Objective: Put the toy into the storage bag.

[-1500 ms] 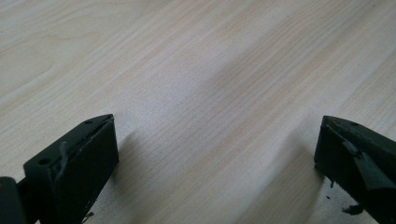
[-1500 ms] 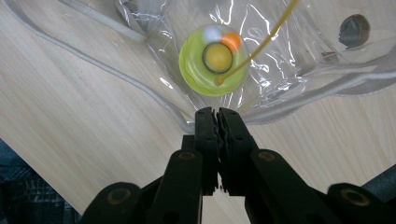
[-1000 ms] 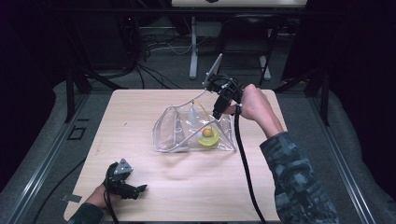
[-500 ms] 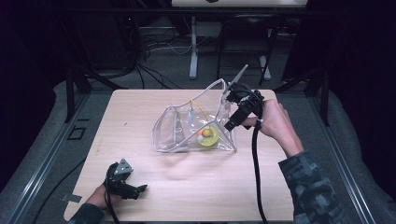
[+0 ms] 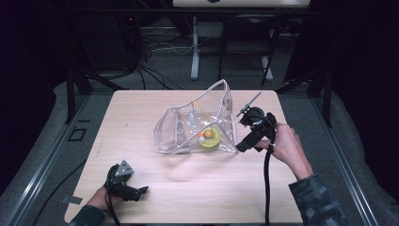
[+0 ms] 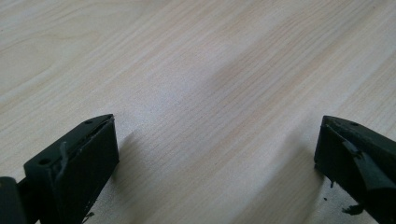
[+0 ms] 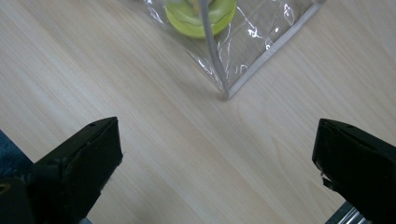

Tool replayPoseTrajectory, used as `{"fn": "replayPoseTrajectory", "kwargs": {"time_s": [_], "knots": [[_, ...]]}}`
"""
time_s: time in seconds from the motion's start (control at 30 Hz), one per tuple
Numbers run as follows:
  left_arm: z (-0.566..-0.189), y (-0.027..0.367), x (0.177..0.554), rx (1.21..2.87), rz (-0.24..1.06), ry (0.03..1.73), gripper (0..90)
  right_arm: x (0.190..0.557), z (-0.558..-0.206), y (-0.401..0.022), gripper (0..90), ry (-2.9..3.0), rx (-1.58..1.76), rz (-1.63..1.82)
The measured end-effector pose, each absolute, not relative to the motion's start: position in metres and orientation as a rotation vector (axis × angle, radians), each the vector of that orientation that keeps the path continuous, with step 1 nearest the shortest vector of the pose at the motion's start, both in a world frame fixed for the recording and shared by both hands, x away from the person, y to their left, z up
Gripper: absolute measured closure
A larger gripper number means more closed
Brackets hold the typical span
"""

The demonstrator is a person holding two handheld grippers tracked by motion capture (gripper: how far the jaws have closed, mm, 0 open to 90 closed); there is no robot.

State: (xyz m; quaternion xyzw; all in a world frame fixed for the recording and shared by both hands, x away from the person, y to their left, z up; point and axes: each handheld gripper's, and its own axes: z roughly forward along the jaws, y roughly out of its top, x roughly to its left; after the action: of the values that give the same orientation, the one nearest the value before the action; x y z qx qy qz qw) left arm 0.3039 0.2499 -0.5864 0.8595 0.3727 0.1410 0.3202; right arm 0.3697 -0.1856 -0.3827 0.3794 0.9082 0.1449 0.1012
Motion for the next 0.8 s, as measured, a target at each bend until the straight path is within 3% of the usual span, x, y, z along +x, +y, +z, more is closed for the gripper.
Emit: {"fn": "replayPoseTrajectory", "kwargs": {"time_s": [0.8], "knots": [[-0.587,0.249,0.303,2.249,0.378,0.979,0.0,0.327,-0.474,-0.233,1.2,2.630,1.238,0.401]]}}
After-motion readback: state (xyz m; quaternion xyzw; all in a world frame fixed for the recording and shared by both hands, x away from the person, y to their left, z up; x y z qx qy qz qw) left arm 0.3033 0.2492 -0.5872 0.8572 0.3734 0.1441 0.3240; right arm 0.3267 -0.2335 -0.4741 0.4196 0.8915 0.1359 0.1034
